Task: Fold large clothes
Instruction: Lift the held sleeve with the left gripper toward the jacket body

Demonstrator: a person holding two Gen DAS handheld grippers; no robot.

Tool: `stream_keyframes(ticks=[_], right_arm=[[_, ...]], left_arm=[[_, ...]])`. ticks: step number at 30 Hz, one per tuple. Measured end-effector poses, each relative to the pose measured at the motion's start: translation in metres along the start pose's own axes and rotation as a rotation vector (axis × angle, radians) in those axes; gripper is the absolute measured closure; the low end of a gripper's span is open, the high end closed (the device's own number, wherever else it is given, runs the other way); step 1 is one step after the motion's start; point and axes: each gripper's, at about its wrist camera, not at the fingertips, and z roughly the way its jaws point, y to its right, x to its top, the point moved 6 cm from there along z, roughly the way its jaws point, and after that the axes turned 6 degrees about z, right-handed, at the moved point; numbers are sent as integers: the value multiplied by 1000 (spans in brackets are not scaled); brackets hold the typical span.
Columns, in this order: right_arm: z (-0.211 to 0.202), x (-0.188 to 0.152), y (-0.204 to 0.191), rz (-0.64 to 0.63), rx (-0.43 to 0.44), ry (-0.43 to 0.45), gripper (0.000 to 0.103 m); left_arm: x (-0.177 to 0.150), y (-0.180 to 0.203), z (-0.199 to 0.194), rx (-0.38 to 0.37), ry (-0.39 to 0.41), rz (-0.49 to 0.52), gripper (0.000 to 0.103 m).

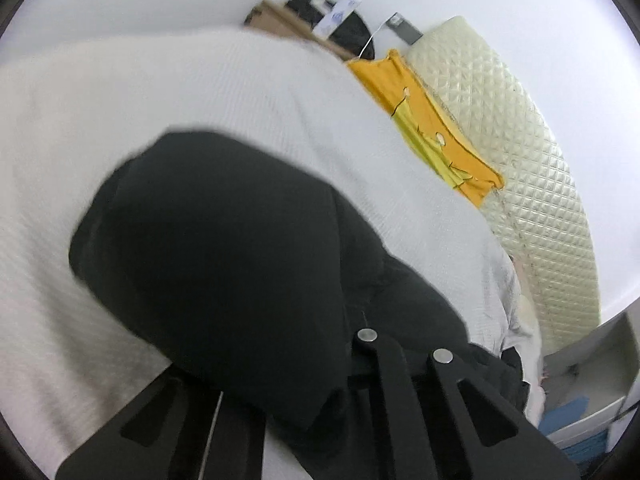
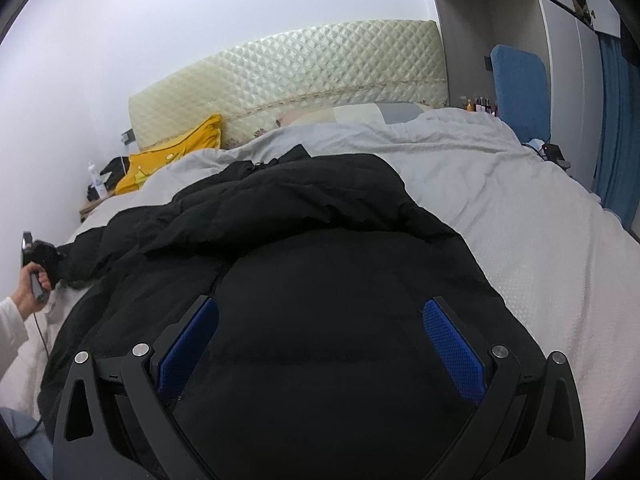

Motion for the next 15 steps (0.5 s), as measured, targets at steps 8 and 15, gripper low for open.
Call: stream_keyframes(ticks=[8, 15], right_arm=[[-19, 8, 0, 1, 50, 30, 0], [-40, 16, 6, 3, 63, 78, 0]], left_arm=[[23, 83, -90, -1, 139, 169, 98], [29, 172, -144, -30, 192, 317, 98]])
